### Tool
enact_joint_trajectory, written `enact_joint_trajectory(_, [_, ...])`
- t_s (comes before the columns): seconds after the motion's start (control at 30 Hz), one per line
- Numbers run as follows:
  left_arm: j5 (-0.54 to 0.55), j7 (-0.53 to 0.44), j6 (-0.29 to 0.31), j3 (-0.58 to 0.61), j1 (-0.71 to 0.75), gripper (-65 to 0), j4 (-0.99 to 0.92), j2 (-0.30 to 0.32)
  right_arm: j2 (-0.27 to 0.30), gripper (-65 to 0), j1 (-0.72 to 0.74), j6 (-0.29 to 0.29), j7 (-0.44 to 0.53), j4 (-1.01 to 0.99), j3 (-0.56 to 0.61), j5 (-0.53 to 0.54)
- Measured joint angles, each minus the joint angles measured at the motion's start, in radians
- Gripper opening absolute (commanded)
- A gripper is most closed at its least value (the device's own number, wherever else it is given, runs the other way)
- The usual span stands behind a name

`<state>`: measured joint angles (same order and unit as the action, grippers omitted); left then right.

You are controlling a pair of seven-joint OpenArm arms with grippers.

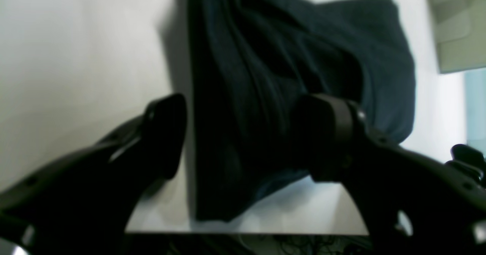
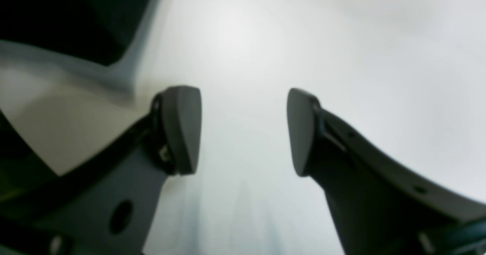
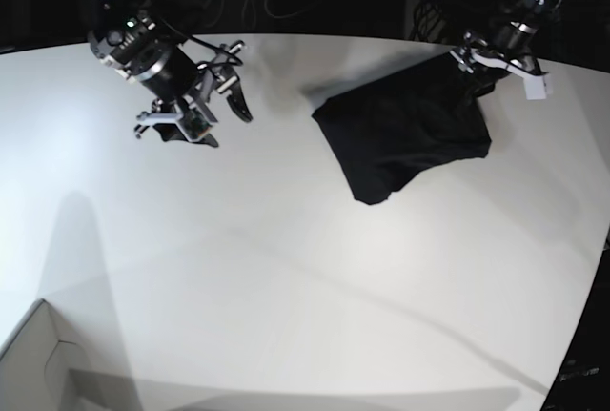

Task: Layout the t-shirt on the table in an organized manner, then fold the t-shirt properly
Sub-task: 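Grasp the folded bundle's end with the left gripper and drag it toward the right gripper, then fold the bundle over with the left gripper and press it into a square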

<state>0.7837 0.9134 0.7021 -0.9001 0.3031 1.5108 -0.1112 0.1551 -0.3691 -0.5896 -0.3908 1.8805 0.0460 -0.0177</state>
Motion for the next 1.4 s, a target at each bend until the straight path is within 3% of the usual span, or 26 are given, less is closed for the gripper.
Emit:
enact_joint_trajectory(0.23, [-0.001, -0.009, 0.002, 0.001, -0.021, -18.7, -0.025, 0.0, 0.0, -28.7, -0.005, 0.0, -0.001, 0.0, 0.0, 0.0])
enact_joint_trajectory(0.4, [-0.097, -0.034, 0.01, 0.038, -0.042, -19.6, -0.022, 0.0, 0.0, -28.7, -0.005, 0.0, 0.0, 0.0, 0.0, 0.0])
enact_joint_trajectory(0.5, [-0.135, -0.035, 0.009, 0.086, -0.047, -30.5, -0.019, 0.003, 0.0, -28.7, 0.0, 0.0, 0.0, 0.0, 0.0, 0.0])
enact_joint_trajectory(0.67, [-0.2, -0.031, 0.008, 0.132, -0.055, -62.5, -0.024, 0.003, 0.0, -28.7, 0.0, 0.0, 0.0, 0.0, 0.0, 0.0])
enact_joint_trajectory(0.7, [-0.222, -0.031, 0.01, 0.141, -0.065, -65.0, -0.026, 0.011, 0.0, -28.7, 0.0, 0.0, 0.0, 0.0, 0.0, 0.0])
enact_joint_trajectory(0.93, [-0.304, -0.082, 0.01, 0.308, -0.123, -64.8, -0.079, 0.092, -0.003, -28.7, -0.003, 0.0, -0.001, 0.0, -0.042, 0.003])
enact_joint_trajectory(1.23, [-0.319, -0.058, 0.013, 0.637, -0.254, -64.8, -0.148, 0.336, -0.003, -28.7, -0.011, 0.0, -0.001, 0.0, -0.108, 0.004])
enact_joint_trajectory(1.4, [-0.414, -0.19, 0.003, 0.872, -0.352, -64.8, -0.176, 0.448, -0.003, -28.7, -0.033, 0.0, -0.004, 0.0, -0.137, 0.0])
